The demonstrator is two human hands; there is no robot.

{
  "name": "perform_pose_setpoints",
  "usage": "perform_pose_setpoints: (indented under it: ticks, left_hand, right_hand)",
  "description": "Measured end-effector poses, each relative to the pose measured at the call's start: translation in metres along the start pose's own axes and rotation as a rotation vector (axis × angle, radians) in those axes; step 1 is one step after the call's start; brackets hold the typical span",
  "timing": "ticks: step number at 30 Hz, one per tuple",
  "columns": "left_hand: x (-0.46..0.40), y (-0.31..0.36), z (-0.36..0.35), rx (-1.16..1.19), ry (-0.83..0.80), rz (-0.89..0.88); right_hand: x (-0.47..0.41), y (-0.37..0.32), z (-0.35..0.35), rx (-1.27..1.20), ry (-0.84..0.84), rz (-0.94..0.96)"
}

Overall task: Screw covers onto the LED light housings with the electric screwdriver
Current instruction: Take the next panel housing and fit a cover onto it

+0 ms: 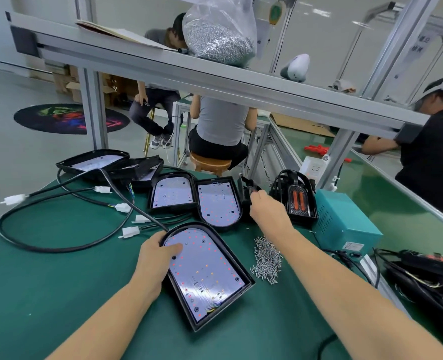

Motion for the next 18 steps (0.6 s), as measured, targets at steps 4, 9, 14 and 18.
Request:
perform_pose_setpoints:
  ticks: [4,9,14,18]
  left_hand:
    - [-0.007,-0.005,-0.002,0.074,-0.01,0.015]
    - [-0.01,-0.016,-0.001,0.178,-0.02,0.143]
    - [-0.011,-0.013,-0.001,0.247,-0.051,0.153]
    - [-0.01,-0.011,-0.002,0.294,-0.069,0.164]
  right_hand:
    - [0.014,-0.033,0.054,-0.006,0.213,0.202]
    - [0.059,-0.085,0.105,-0.155,0.33,0.428]
    - [0.114,-0.149,0.101,-0.103,0.137,0.691]
    - [0.137,-0.165,0.084,-0.065,-0.026,0.74]
Point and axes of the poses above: each hand's wrist, its own x-axis away from the middle knuckle, its own z-axis out of the back of the hand, y = z × x, the point moved 9 cm from there along -x, towards the middle knuckle, and after that the axes turned 14 degrees about -x, right-handed, at the moved point
